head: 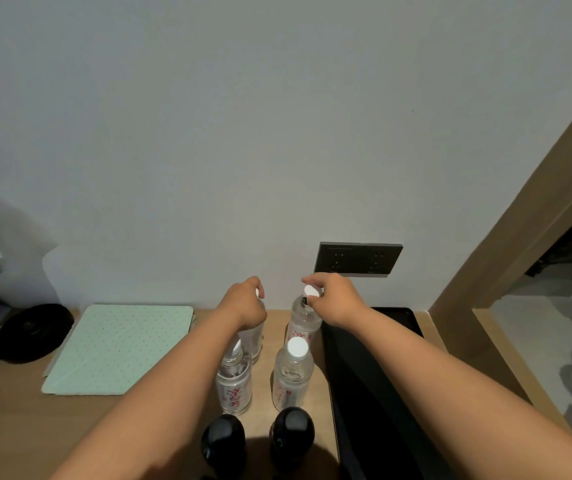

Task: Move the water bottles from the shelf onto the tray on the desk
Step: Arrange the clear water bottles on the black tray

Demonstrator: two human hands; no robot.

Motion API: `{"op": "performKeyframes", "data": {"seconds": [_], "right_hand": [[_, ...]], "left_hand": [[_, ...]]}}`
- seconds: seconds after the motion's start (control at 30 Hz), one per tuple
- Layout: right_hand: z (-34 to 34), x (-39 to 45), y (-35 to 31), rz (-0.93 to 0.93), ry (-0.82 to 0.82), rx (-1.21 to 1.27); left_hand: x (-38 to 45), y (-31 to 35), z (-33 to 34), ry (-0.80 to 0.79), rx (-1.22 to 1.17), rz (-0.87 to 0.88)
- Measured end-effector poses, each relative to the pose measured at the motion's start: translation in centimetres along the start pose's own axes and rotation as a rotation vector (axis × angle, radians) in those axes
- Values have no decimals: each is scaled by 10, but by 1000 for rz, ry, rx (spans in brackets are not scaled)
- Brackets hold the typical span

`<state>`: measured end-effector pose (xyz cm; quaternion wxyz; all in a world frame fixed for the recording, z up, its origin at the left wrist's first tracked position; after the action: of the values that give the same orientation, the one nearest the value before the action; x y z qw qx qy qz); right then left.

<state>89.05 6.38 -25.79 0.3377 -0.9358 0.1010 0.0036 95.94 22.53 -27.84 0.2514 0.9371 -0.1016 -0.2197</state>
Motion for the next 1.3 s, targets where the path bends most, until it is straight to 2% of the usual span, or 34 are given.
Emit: {"op": "performKeyframes", "data": {"seconds": [0.4, 0.6, 0.73, 0.83, 0.9, 1.1, 1.3], "right_hand": [[23, 1, 21, 7, 75, 249], [1, 7, 40, 38, 144, 363], [-40, 7, 58, -48, 188, 324], [-64, 6, 69, -166, 49, 124], [-71, 3, 80, -157, 5, 40], [-67, -7, 112, -74, 61, 116], [-62, 0, 118, -67, 137, 161]], "left_hand": [[2, -4, 1, 69, 6, -42], [9, -9, 2, 79, -61, -86], [11, -12, 4, 97, -84, -76], [12, -9, 6, 113, -74, -71], [13, -6, 7, 124, -67, -70], [15, 12, 15, 120, 19, -36], [15, 29, 28, 116, 153, -21]]}}
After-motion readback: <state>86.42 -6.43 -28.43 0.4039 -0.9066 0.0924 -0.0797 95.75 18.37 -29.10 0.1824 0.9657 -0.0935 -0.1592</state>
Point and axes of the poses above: each hand's wrist, its own x-axis towards the middle knuckle, its own z-axis out of the palm, y = z × x, the point moved 3 cm from there along x, towards the middle knuckle, and after that the axes turned 6 degrees about -z, right-handed, at the moved point
